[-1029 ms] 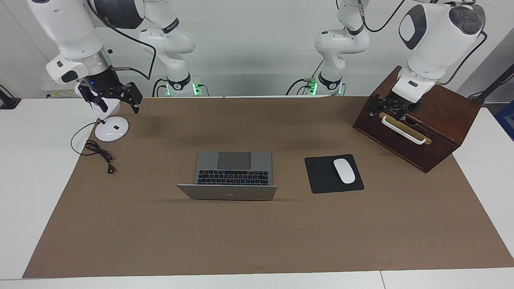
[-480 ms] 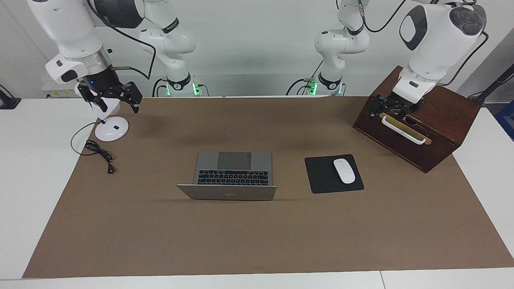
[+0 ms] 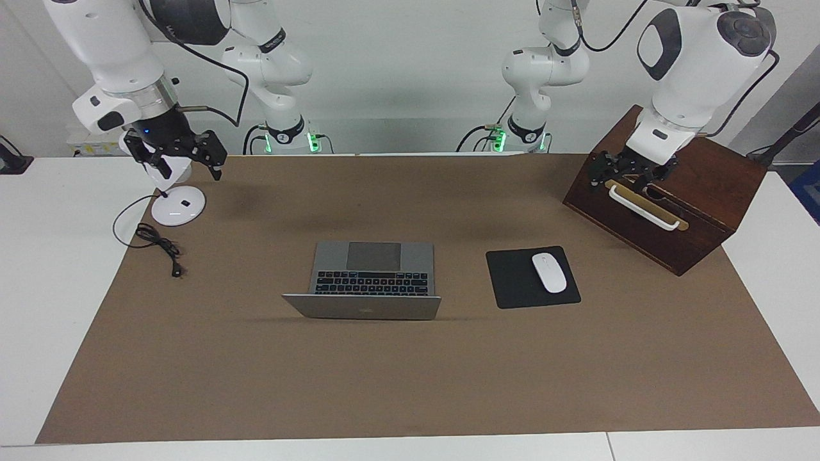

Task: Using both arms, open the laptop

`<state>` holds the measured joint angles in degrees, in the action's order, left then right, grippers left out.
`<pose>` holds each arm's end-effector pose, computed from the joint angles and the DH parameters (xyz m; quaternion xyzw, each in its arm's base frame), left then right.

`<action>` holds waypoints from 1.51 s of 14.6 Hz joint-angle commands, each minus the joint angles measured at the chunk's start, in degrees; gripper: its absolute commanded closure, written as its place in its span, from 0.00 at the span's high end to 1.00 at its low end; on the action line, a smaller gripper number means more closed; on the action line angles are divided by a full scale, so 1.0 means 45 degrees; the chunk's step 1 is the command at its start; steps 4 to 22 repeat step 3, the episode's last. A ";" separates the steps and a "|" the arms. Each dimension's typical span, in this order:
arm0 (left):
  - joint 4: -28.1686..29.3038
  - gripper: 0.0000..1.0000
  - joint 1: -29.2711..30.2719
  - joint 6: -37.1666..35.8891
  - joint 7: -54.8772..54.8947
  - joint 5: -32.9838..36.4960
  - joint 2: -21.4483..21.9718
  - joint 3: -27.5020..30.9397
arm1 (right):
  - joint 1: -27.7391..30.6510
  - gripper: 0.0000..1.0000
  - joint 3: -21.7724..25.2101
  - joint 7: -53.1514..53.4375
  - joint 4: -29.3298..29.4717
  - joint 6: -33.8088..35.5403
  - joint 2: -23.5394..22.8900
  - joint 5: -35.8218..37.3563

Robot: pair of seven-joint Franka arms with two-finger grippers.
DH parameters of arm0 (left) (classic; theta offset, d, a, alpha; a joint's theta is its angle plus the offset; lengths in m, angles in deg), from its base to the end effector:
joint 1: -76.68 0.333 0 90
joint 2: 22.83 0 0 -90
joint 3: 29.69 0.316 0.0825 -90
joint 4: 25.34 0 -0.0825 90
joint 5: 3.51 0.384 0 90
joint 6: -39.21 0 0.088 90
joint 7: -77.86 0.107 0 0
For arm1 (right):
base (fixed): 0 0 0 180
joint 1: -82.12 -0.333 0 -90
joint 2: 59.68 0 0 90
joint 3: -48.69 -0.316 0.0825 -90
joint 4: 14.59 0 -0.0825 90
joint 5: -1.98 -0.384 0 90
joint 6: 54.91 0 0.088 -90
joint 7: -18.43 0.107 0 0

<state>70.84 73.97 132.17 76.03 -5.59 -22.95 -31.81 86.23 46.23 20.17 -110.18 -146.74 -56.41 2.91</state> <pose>0.5532 -0.0505 0.5768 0.9991 -0.0247 -0.0301 0.0164 0.5382 -0.0165 0.6123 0.9995 -0.0293 -0.0043 0.0093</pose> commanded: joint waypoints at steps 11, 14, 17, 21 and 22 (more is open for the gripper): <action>-0.0339 1.00 -0.0159 0.0063 0.0152 0.0249 -0.0209 0.0159 | 0.0336 1.00 -0.0273 -0.0231 0.0265 0.0174 -0.0142 -0.0090; -0.0339 1.00 -0.0159 0.0063 0.0152 0.0249 -0.0209 0.0159 | 0.0336 1.00 -0.0273 -0.0231 0.0265 0.0174 -0.0142 -0.0090; -0.0339 1.00 -0.0159 0.0063 0.0152 0.0249 -0.0209 0.0159 | 0.0336 1.00 -0.0273 -0.0231 0.0265 0.0174 -0.0142 -0.0090; -0.0339 1.00 -0.0159 0.0063 0.0152 0.0249 -0.0209 0.0159 | 0.0336 1.00 -0.0273 -0.0231 0.0265 0.0174 -0.0142 -0.0090; -0.0339 1.00 -0.0159 0.0063 0.0152 0.0249 -0.0209 0.0159 | 0.0336 1.00 -0.0273 -0.0231 0.0265 0.0174 -0.0142 -0.0090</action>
